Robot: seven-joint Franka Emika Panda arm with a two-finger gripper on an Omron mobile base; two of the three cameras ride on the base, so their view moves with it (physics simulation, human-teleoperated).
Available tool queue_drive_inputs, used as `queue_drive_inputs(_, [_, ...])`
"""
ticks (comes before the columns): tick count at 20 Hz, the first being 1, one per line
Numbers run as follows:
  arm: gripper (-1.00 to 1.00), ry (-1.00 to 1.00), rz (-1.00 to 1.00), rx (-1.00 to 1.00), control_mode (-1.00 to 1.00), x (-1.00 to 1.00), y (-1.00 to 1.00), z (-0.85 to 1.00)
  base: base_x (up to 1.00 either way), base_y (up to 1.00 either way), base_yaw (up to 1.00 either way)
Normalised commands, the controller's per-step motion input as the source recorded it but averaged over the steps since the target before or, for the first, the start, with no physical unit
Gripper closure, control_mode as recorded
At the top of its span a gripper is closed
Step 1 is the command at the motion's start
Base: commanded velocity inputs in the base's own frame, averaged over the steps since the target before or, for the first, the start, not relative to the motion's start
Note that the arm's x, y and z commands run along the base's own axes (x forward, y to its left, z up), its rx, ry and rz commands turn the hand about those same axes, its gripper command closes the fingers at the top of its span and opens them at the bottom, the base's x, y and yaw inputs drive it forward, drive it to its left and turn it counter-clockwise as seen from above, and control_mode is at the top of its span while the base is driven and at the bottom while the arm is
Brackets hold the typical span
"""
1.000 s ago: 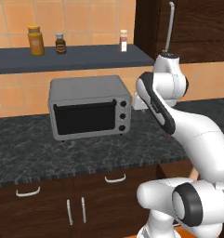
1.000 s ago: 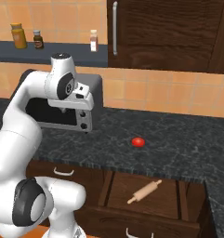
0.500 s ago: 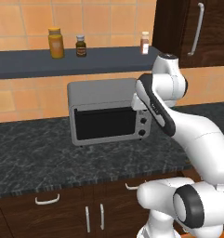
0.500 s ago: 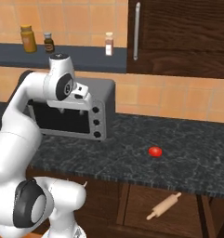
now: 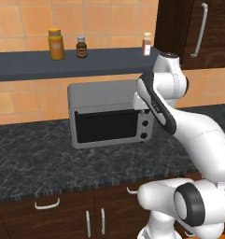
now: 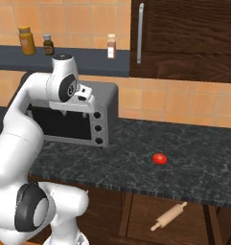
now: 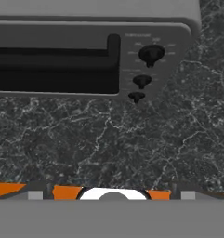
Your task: Pick the rolling pin from the drawer and place it on the counter.
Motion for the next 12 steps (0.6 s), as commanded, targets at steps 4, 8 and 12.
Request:
queue_drive_inputs(4, [-1.0, 0.02, -0.01, 0.02, -1.0, -0.41, -0.76, -0.05, 0.0, 0.0, 0.0])
queue_drive_inputs(8, [-1.0, 0.07, -0.05, 0.04, -1.0, -0.53, -1.0, -0.22, 0.0, 0.0, 0.0])
queue_drive_inputs(12, [-1.0, 0.14, -0.07, 0.0, -1.0, -0.31, -1.0, -0.37, 0.0, 0.0, 0.0])
